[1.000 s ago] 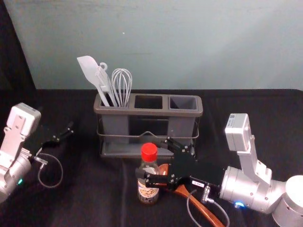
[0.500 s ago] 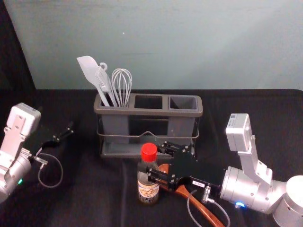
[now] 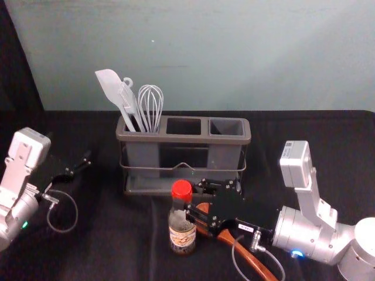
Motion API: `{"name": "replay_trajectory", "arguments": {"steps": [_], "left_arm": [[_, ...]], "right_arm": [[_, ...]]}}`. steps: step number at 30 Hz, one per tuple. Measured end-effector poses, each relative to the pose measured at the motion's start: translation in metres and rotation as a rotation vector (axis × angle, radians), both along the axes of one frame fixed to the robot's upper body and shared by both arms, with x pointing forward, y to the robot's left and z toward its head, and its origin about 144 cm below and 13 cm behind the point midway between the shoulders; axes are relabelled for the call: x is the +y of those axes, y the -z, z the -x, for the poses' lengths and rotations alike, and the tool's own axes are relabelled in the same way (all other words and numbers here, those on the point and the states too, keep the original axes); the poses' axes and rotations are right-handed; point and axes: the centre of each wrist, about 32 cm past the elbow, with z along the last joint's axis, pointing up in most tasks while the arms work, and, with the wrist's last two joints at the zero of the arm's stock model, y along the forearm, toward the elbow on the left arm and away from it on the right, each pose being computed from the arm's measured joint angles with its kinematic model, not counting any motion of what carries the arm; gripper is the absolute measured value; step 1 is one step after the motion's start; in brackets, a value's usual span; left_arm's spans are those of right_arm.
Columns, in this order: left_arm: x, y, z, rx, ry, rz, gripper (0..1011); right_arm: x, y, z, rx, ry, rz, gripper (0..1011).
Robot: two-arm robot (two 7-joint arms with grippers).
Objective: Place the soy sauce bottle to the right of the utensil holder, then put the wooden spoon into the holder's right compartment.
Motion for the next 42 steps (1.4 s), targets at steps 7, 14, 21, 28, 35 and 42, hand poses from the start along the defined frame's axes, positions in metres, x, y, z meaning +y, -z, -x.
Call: {"name": "replay_trajectory", "arguments": {"steps": [7,14,21,28,35,42], "left_arm": [[0.0,0.0,0.0,0.0,0.0,0.0,1012],[0.0,0.0,0.0,0.0,0.0,0.0,1011],[0.0,0.0,0.0,0.0,0.0,0.0,1011],[0.0,0.0,0.0,0.0,0.0,0.0,1011],[0.0,0.0,0.0,0.0,0.0,0.0,1011],[0.0,0.0,0.0,0.0,0.0,0.0,1012]], "right_arm": [[-0.001,-0.002,0.003,-0.008,-0.002,-0.002,381],[-0.02,-0.018,0.028,-0.041,0.056,-0.003,381],[-0.065,-0.026,0.063,-0.044,0.201,0.019,381],[-0.116,-0.027,0.077,-0.028,0.376,0.017,381],[-0.131,-0.03,0.06,-0.04,0.449,0.004,381],[-0.125,-0.032,0.032,-0.043,0.461,0.007,380]]}}
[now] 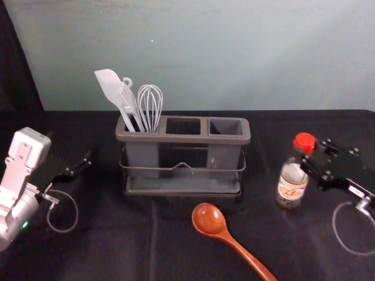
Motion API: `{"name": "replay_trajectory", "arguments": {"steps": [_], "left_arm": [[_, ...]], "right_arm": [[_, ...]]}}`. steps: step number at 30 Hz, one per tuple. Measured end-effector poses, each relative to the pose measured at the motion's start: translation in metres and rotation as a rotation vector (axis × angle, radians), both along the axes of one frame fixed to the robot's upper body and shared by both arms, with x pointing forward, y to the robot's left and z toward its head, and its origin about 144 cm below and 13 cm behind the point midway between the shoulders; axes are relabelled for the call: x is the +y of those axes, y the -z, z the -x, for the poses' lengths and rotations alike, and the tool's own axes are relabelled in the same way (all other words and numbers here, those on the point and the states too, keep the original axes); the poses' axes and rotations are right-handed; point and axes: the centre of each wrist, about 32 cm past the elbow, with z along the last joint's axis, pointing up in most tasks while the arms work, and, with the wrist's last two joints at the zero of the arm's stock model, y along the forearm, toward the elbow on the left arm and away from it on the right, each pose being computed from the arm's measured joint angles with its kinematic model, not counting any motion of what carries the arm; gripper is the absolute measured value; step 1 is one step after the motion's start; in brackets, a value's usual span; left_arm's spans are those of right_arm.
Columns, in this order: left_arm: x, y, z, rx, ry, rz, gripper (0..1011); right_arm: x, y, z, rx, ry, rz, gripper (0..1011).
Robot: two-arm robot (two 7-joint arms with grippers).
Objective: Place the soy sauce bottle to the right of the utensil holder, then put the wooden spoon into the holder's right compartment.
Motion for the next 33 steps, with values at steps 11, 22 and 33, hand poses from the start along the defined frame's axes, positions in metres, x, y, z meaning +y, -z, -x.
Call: {"name": "replay_trajectory", "arguments": {"steps": [11,22,33], "left_arm": [[0.0,0.0,0.0,0.0,0.0,0.0,1012],[0.0,0.0,0.0,0.0,0.0,0.0,1012],[0.0,0.0,0.0,0.0,0.0,0.0,1012]], "right_arm": [[0.018,0.003,-0.052,0.017,0.003,-0.008,382],[0.026,0.009,-0.074,0.036,0.0,-0.014,381],[0.031,0.016,-0.086,0.038,-0.008,-0.002,381]]}}
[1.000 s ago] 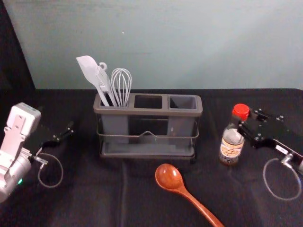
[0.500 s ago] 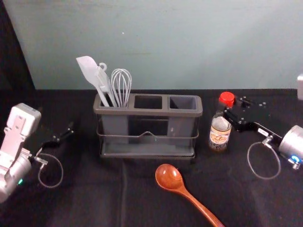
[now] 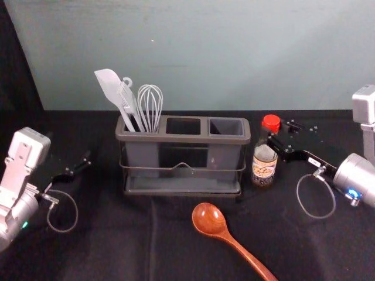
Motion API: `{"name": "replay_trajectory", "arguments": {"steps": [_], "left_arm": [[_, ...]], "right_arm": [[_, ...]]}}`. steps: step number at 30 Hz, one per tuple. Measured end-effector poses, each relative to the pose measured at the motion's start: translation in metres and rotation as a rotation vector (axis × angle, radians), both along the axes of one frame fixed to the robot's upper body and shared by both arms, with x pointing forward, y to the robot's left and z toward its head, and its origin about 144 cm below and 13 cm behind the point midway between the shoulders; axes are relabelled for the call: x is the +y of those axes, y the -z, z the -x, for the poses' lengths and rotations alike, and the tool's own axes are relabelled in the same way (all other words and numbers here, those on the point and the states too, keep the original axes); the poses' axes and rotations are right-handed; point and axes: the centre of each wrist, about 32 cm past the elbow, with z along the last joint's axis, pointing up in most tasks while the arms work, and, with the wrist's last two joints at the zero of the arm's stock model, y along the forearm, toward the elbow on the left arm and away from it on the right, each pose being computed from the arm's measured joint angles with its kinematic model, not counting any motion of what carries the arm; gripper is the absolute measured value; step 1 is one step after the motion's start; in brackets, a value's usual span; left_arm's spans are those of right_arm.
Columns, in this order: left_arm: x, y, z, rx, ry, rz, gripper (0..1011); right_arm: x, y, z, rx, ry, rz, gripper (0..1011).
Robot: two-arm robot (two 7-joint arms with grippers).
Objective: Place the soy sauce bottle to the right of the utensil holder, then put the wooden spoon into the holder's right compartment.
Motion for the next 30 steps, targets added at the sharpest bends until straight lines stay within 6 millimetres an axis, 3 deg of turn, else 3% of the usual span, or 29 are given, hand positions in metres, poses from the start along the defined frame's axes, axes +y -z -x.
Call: {"name": "replay_trajectory", "arguments": {"steps": [30], "left_arm": [[0.0,0.0,0.0,0.0,0.0,0.0,1011]], "right_arm": [[0.0,0.012,-0.003,0.002,0.006,-0.023,381]]}}
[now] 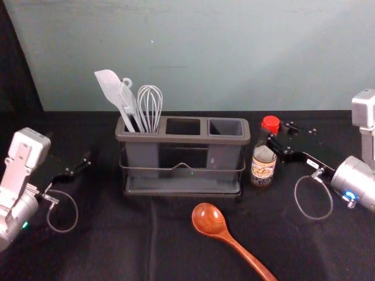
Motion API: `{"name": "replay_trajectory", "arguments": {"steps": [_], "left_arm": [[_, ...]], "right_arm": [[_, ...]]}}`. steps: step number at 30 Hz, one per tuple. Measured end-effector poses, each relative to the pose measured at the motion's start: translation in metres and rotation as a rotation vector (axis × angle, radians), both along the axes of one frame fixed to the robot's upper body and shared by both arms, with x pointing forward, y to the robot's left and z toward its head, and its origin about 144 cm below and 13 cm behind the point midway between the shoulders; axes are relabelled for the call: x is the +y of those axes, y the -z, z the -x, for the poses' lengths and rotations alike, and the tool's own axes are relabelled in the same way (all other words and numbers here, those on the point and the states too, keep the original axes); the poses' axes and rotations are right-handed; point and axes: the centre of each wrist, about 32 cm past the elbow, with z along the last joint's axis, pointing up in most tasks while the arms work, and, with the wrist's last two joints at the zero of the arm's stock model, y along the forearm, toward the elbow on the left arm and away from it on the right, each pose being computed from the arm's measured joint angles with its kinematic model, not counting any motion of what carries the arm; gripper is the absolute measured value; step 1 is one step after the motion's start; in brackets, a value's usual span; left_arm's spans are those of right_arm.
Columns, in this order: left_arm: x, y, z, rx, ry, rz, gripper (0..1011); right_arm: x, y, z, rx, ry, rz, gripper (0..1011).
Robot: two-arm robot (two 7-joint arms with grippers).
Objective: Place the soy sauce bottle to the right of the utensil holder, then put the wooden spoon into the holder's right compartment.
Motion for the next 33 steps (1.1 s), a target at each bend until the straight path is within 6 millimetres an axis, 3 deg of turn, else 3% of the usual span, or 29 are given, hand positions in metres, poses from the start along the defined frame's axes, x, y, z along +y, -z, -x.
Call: {"name": "replay_trajectory", "arguments": {"steps": [12,26,33], "left_arm": [[0.0,0.0,0.0,0.0,0.0,0.0,1011],[0.0,0.0,0.0,0.0,0.0,0.0,1011],[0.0,0.0,0.0,0.0,0.0,0.0,1012]], "right_arm": [[0.0002,0.0002,0.0001,0.006,-0.001,0.004,394],[0.0004,0.0004,0.0001,0.006,-0.002,0.004,842],[0.0003,0.0001,0.0001,0.005,-0.001,0.004,1004]]}}
